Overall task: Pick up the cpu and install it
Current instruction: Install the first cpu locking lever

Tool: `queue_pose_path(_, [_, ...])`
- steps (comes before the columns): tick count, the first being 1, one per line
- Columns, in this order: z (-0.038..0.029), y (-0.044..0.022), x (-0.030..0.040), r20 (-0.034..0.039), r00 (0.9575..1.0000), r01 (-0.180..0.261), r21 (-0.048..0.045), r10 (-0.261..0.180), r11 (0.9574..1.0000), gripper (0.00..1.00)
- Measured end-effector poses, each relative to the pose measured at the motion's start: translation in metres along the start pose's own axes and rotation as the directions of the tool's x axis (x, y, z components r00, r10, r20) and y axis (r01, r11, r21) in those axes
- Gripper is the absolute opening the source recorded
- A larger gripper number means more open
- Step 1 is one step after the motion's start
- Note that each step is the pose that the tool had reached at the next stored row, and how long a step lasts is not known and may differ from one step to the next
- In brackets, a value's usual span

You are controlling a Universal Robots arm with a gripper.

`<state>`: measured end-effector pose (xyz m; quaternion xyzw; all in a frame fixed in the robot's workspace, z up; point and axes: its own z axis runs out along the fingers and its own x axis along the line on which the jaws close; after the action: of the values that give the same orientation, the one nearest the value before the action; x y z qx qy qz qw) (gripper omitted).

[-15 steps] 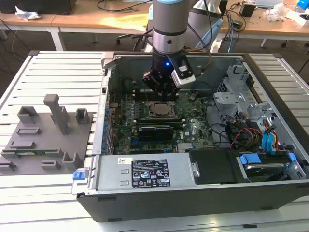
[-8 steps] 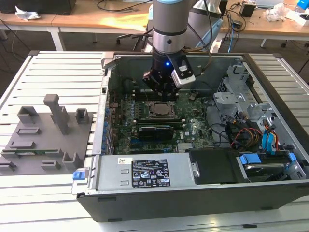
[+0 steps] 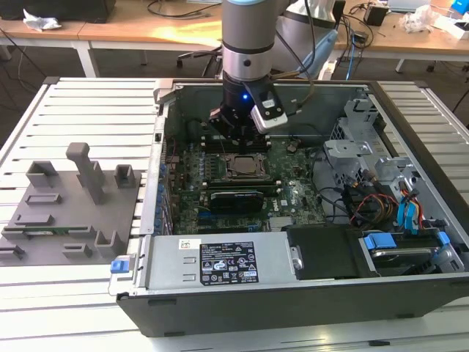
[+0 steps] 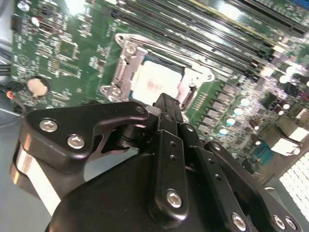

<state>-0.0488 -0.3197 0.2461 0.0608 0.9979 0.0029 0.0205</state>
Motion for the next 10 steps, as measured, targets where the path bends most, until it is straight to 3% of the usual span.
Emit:
queue_pose_path(4, [-0.0007, -0.0022, 0.0178, 0.0001, 1.0000, 0.000, -0.0001, 0.000, 1.0000, 0.11])
queue_pose_path(10, [-0.0016, -0.0046, 0.0373, 0.0000, 1.0000, 0.000, 0.0000, 0.000, 1.0000, 0.11])
